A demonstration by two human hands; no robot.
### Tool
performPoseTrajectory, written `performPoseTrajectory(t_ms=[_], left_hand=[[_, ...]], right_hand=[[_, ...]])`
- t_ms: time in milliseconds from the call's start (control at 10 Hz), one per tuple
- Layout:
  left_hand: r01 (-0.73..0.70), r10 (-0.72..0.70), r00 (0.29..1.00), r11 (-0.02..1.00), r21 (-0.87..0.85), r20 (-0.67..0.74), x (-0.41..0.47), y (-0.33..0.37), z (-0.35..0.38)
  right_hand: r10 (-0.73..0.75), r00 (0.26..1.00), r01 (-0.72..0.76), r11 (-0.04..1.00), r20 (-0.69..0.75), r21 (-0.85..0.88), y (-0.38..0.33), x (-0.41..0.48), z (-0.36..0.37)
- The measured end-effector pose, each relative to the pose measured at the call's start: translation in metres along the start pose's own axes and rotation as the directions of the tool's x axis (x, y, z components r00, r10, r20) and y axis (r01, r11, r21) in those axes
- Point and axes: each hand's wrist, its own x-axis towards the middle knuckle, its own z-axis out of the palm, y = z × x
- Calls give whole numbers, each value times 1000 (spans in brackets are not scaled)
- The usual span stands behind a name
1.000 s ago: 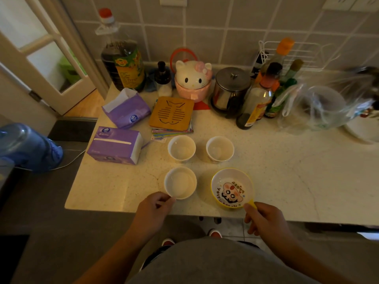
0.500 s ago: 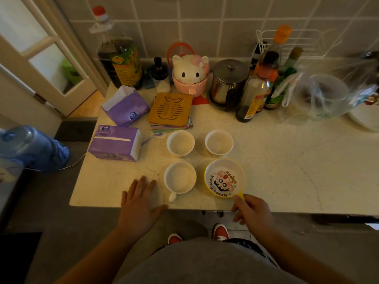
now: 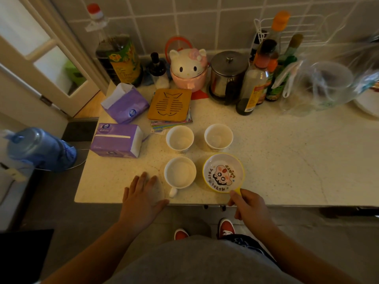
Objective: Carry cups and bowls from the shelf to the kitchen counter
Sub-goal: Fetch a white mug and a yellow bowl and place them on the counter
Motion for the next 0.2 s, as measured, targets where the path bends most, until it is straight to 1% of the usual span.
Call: performPoseTrajectory(t_ms=[100,200], left_hand=[[3,-3,1000,1000,-6,-5,0,4,-4],[16,-18,999,999,-35,-50,-8,7,-6]], right_hand=[[-9,1000,9,1000,-14,-2,-1,0,-1],[-41,998,40,999,-50,-7,-5,-8,-6]])
